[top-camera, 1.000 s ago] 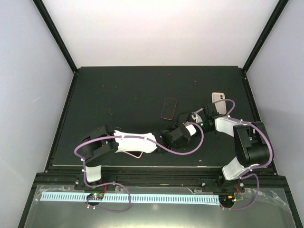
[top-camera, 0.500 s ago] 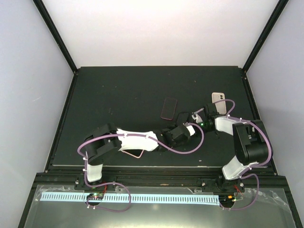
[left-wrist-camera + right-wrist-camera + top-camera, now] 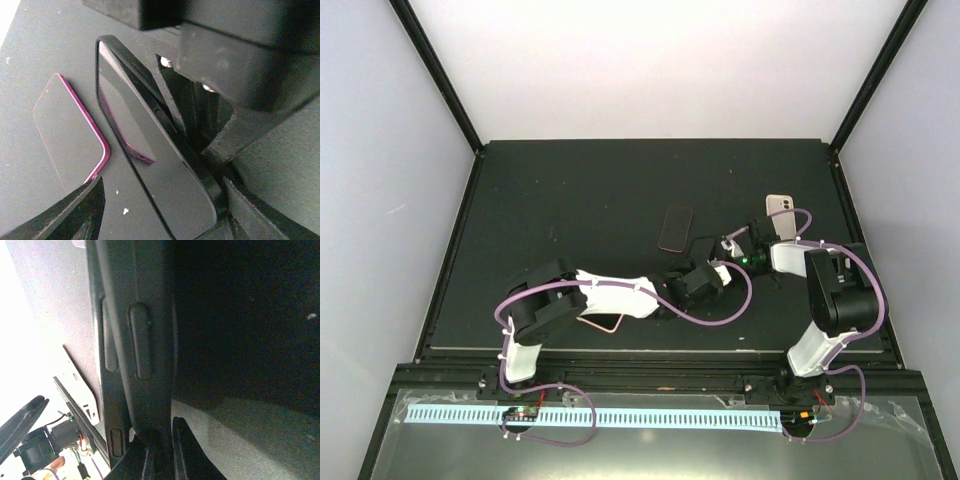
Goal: Take the phone out of the phone case
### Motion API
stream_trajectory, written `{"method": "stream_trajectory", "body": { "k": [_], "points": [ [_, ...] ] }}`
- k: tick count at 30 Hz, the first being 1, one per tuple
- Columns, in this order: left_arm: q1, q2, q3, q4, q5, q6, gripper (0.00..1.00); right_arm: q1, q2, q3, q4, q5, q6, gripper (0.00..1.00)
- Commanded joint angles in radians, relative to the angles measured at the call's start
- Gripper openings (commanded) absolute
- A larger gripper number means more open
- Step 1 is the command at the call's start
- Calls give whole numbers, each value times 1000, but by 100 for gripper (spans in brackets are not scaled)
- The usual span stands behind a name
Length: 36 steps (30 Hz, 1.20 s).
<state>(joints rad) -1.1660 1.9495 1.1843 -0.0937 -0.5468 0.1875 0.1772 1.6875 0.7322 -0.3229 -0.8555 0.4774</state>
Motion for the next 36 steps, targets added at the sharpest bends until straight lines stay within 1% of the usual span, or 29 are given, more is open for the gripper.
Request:
{"method": "stream_trajectory", "body": {
  "k": [1,3,6,10,14,16,21,25,32,36],
  "points": [
    [15,45,21,25,-172,17,62,11,-44,2,-2,-84,-5,1],
    [16,48,15,46,-235,24,61,12,-55,-2,-6,-87,-4,1],
    [17,42,-5,89,-289,38,51,12,-57,2,-23,-103,-11,1],
    [18,30,-21,130,-300,60,35,11,-62,6,-32,-98,-20,1],
    [19,13,-25,144,-306,57,23,11,-71,6,-31,-89,-26,1],
    [19,3,-32,152,-308,55,14,11,-83,8,-38,-79,-29,1],
    [20,-23,-36,151,-321,42,2,11,-154,3,-40,-50,-39,1],
    [22,-75,-47,146,-305,7,2,11,-214,8,-56,15,-80,1],
    [29,-217,-62,91,-250,-113,1,12,-366,-4,-64,268,-152,1],
    [29,-306,-98,87,-222,-177,2,12,-416,-14,-54,337,-170,1]
  ]
}}
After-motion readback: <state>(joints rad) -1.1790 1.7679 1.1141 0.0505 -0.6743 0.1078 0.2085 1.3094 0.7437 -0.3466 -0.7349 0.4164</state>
